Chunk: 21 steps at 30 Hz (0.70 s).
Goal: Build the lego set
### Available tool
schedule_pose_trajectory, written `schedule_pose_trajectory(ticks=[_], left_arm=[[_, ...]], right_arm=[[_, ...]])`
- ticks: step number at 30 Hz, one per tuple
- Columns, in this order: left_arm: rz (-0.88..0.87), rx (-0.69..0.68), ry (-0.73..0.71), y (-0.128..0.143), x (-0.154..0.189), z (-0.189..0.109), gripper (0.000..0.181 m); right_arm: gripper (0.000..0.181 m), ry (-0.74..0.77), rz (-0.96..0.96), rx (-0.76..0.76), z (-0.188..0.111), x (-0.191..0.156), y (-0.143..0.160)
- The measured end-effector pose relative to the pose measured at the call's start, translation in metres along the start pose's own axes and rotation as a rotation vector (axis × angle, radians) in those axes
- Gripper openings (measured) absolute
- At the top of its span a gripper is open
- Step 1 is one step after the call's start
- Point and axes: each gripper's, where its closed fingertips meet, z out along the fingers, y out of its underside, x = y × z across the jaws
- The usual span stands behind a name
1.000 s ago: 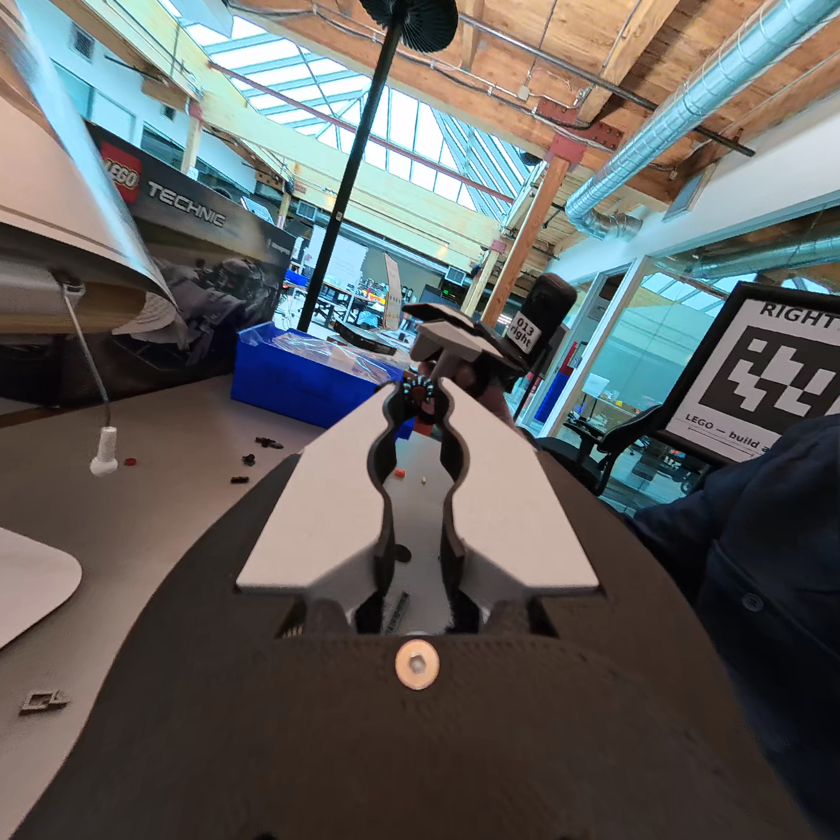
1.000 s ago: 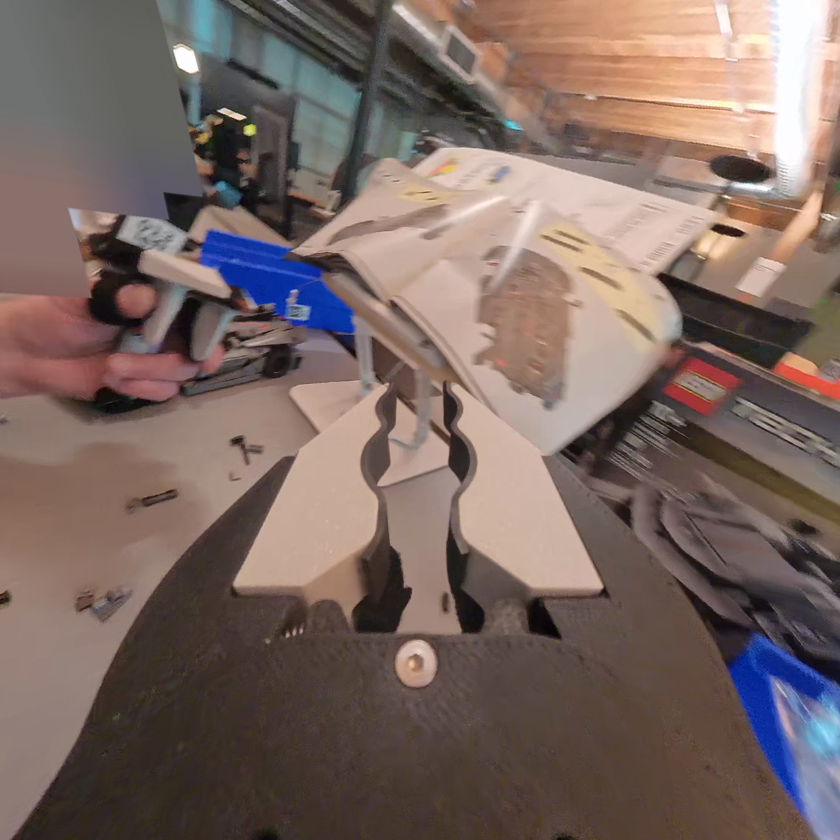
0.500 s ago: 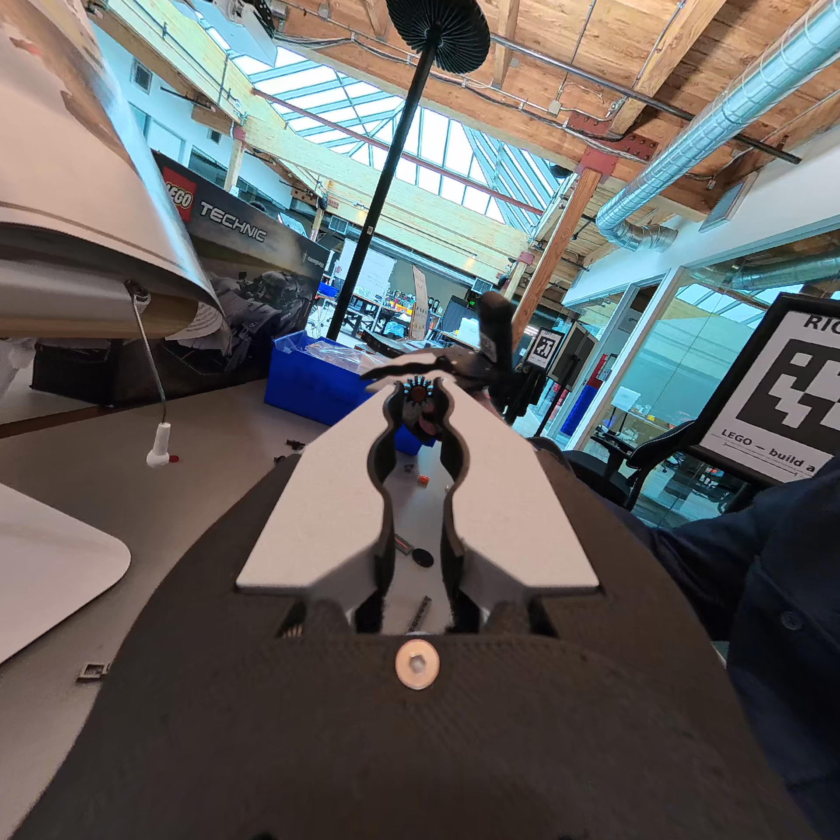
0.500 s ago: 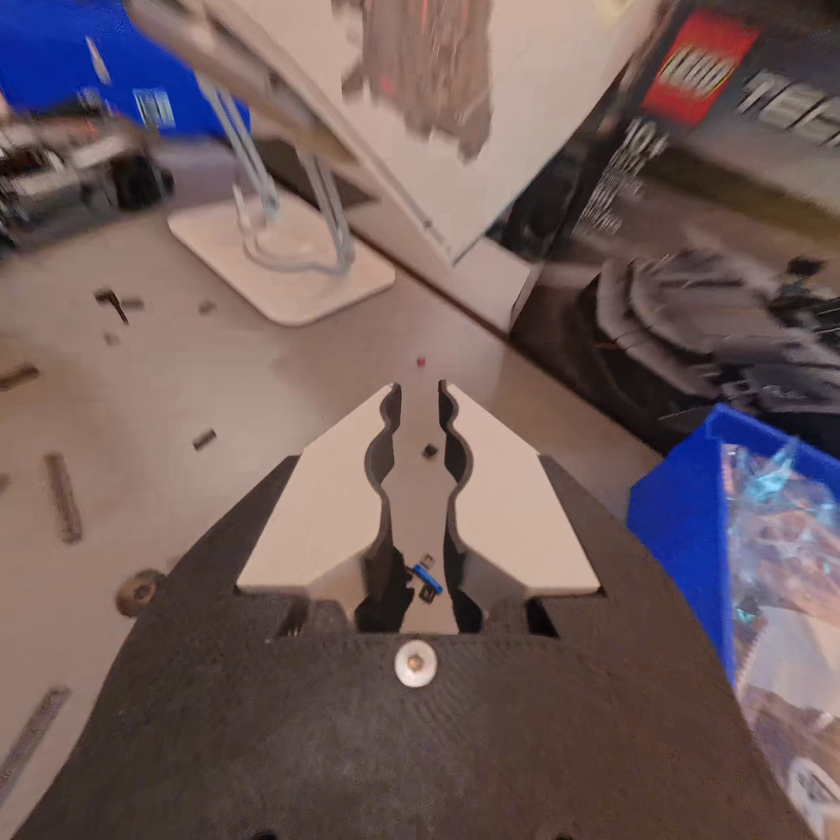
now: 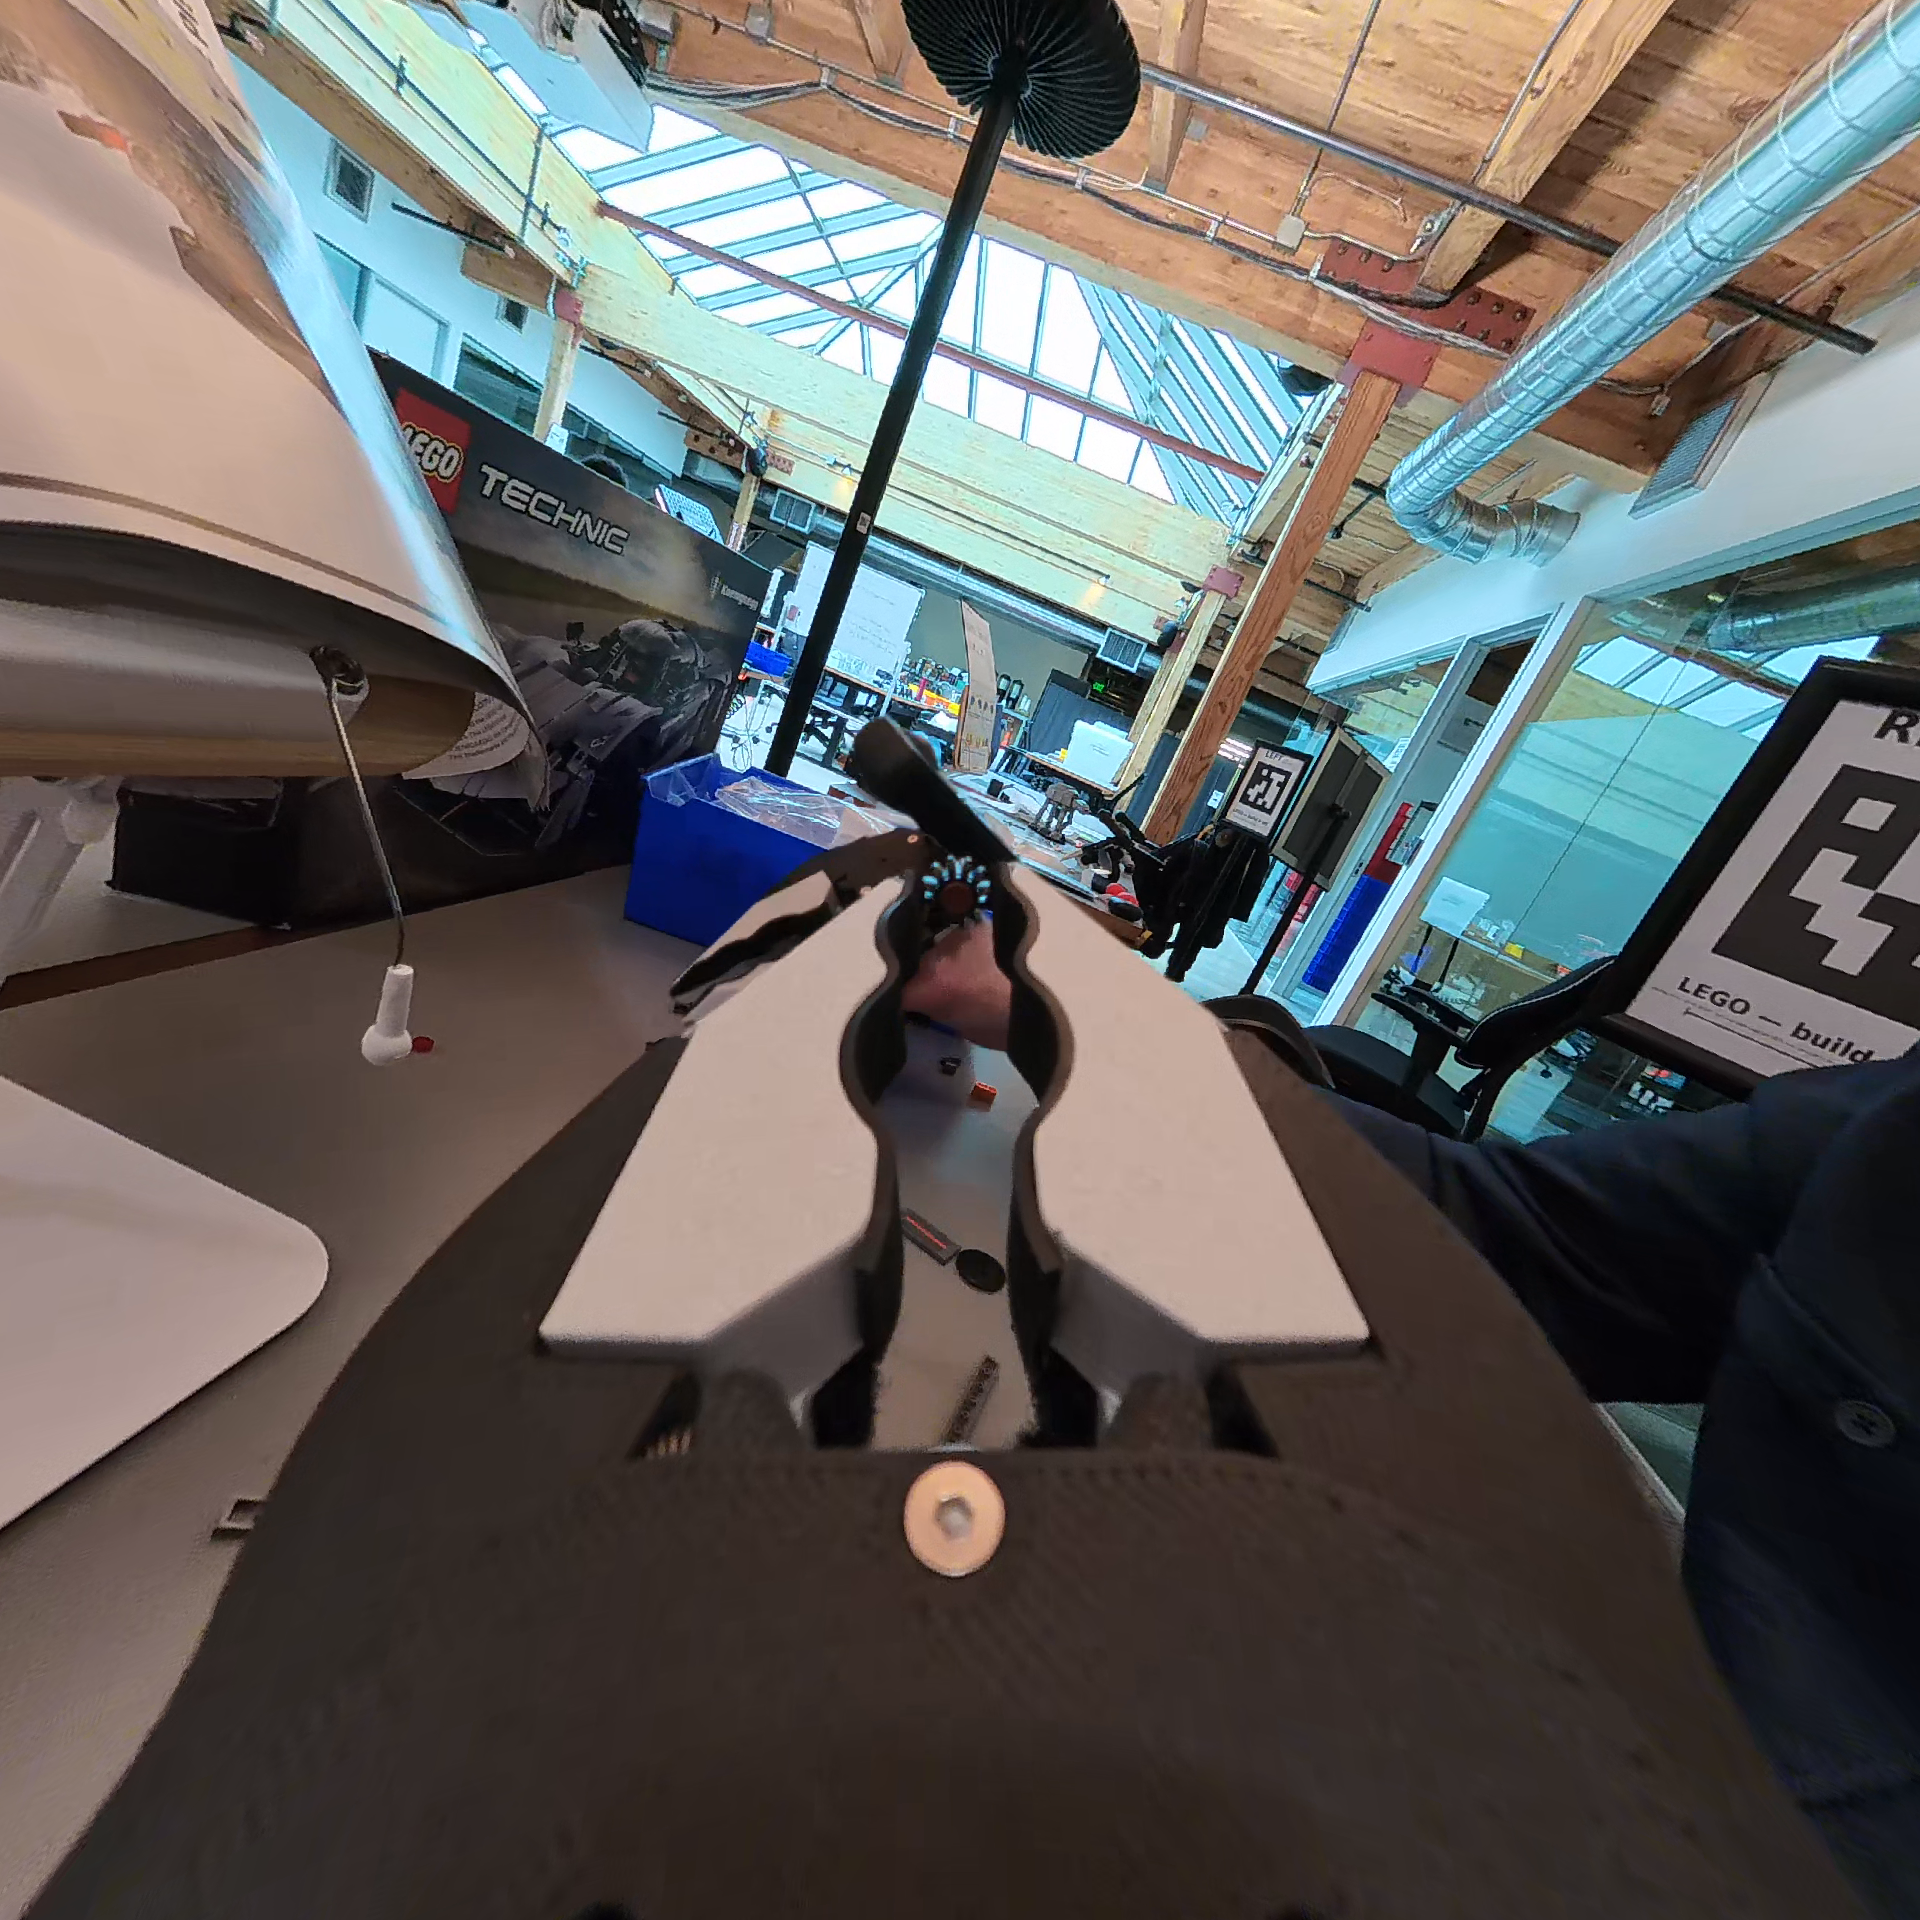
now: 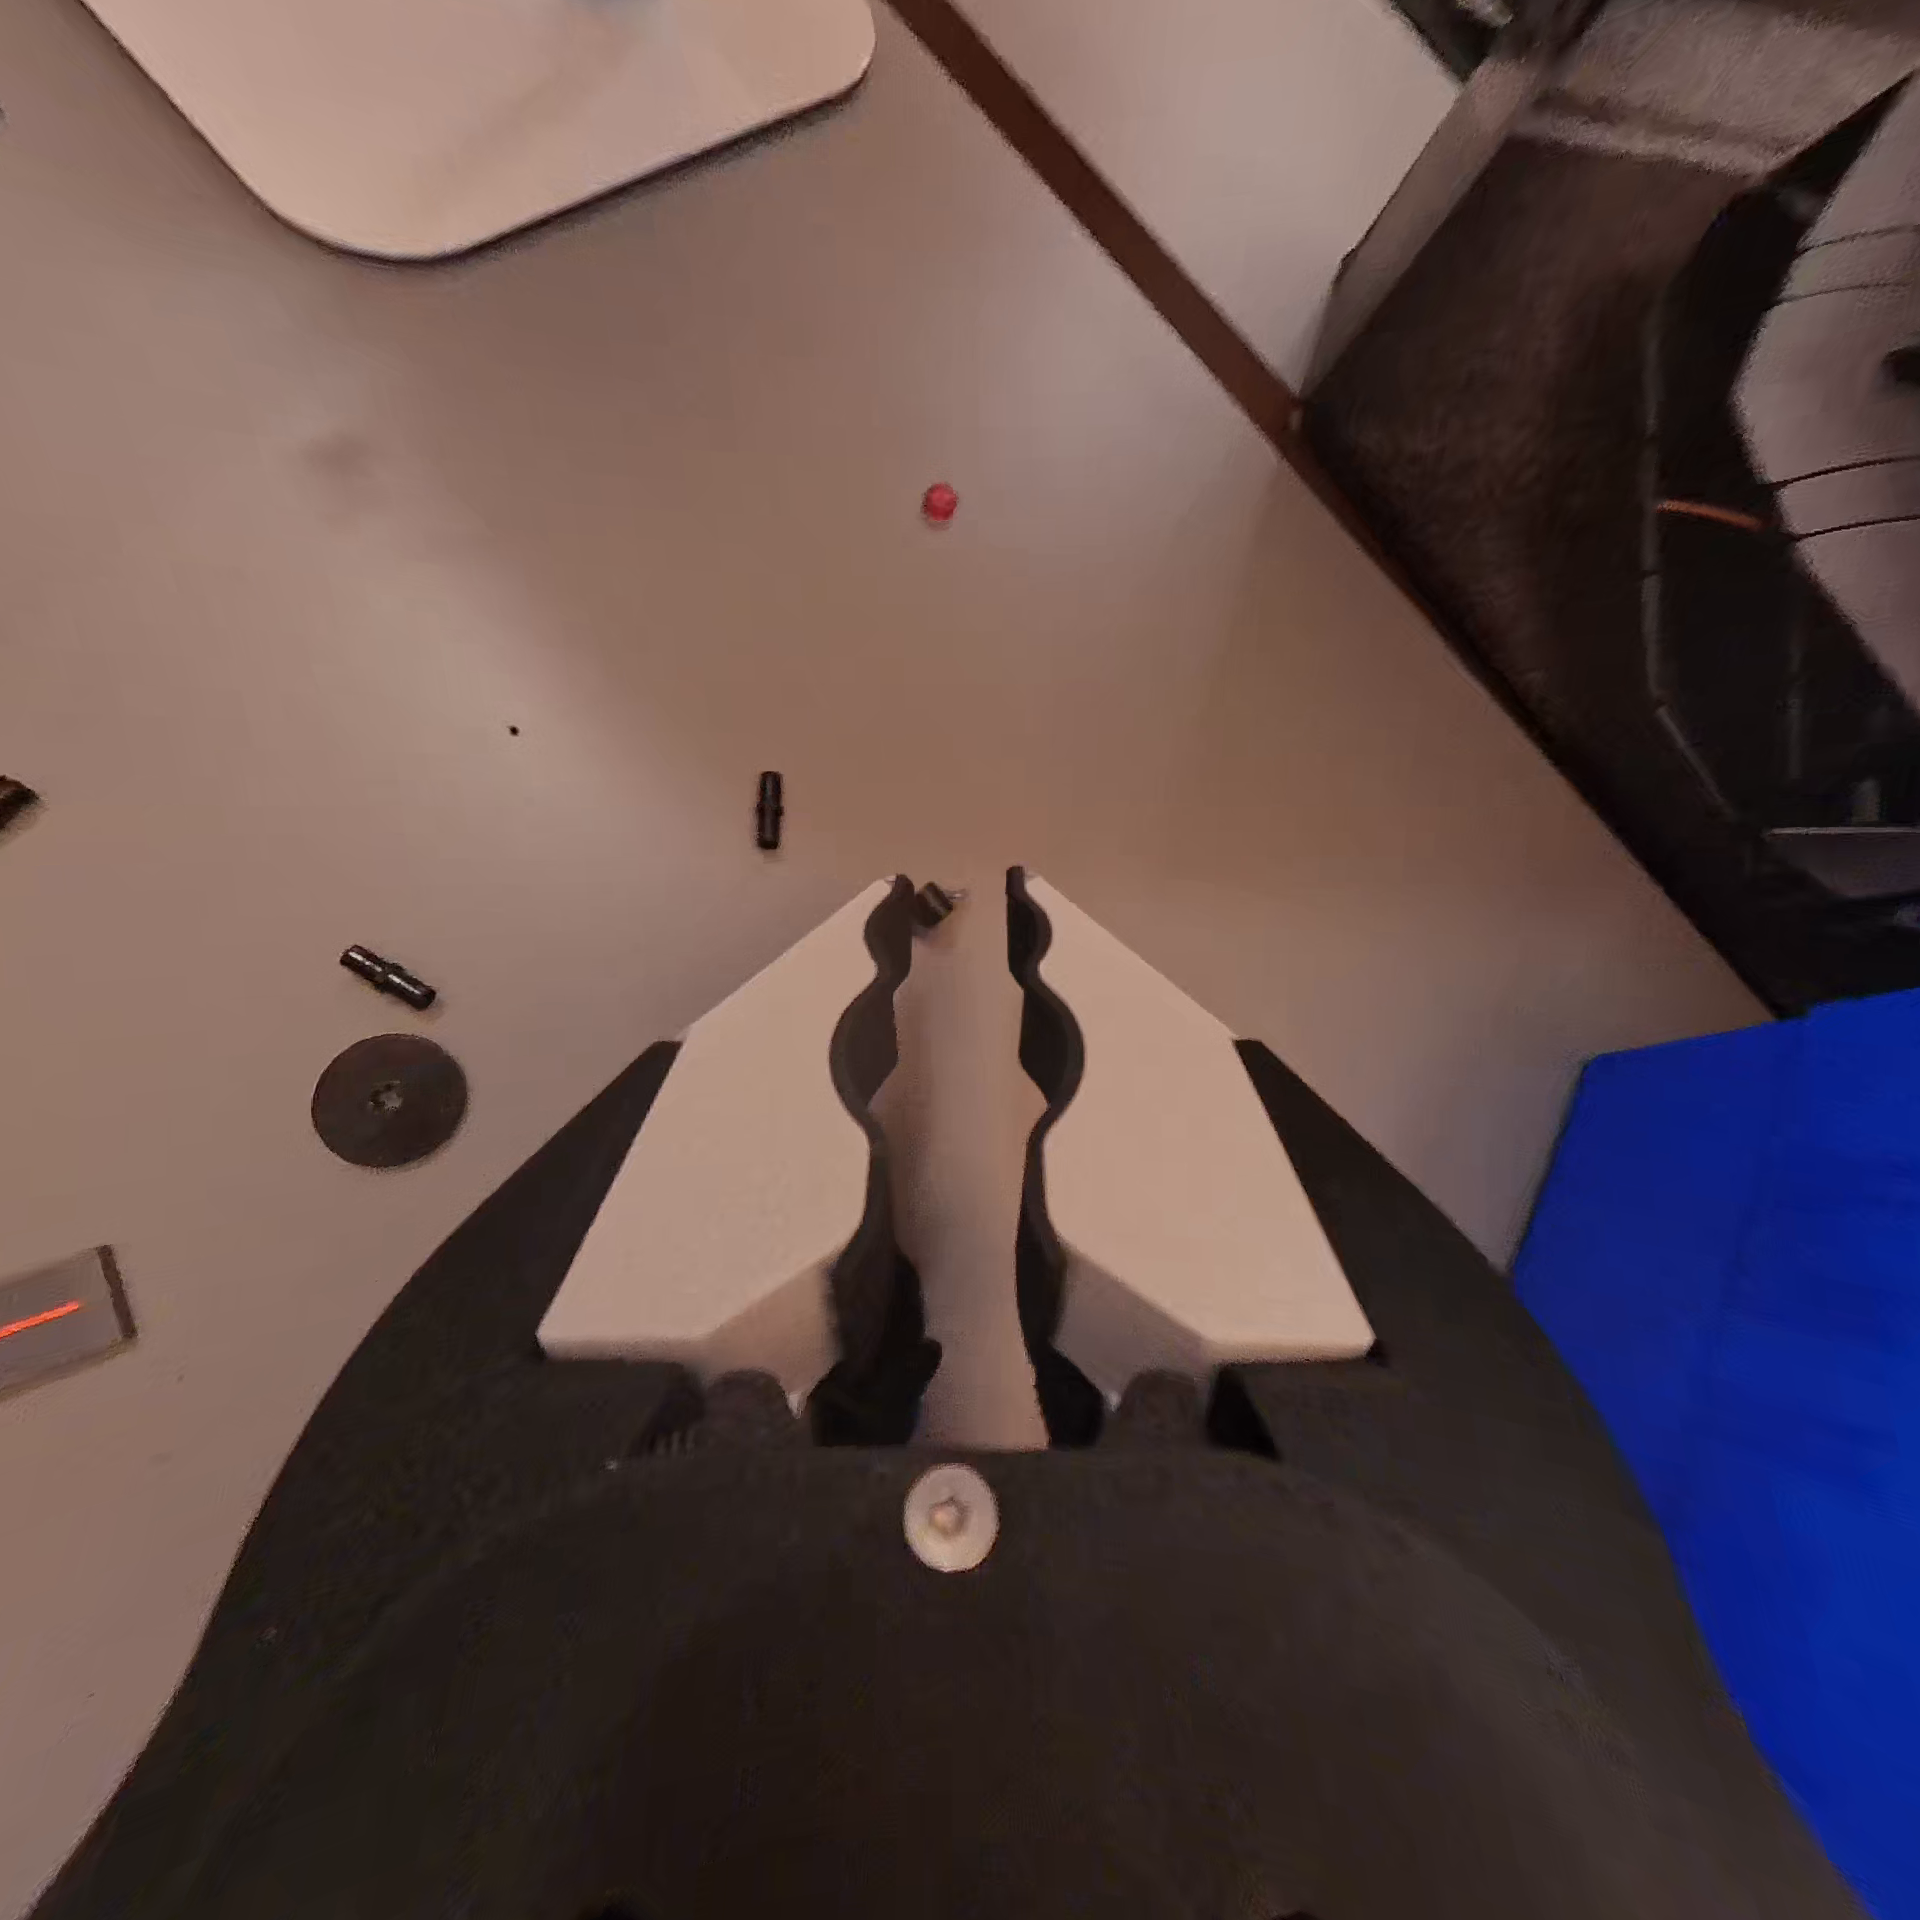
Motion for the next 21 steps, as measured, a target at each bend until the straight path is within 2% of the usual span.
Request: schedule_pose_trajectory(ticks=[6,8,12,21], left_arm=[[0.009,0.004,-0.013,-0.001,-0.002,-0.001,0.011],[0.014,-0.006,-0.016,0.001,-0.003,0.000,0.011],[0.023,-0.026,-0.023,0.006,-0.004,0.003,0.011],[0.028,-0.036,-0.022,0.008,-0.003,0.004,0.011]], right_arm=[[0.010,0.159,0.066,0.245,-0.068,0.039,-0.035],[0.011,0.164,0.093,0.280,-0.077,0.043,-0.034],[0.013,0.178,0.047,0.221,-0.066,0.039,-0.023],[0.017,0.164,-0.124,0.111,-0.035,0.003,-0.030]])
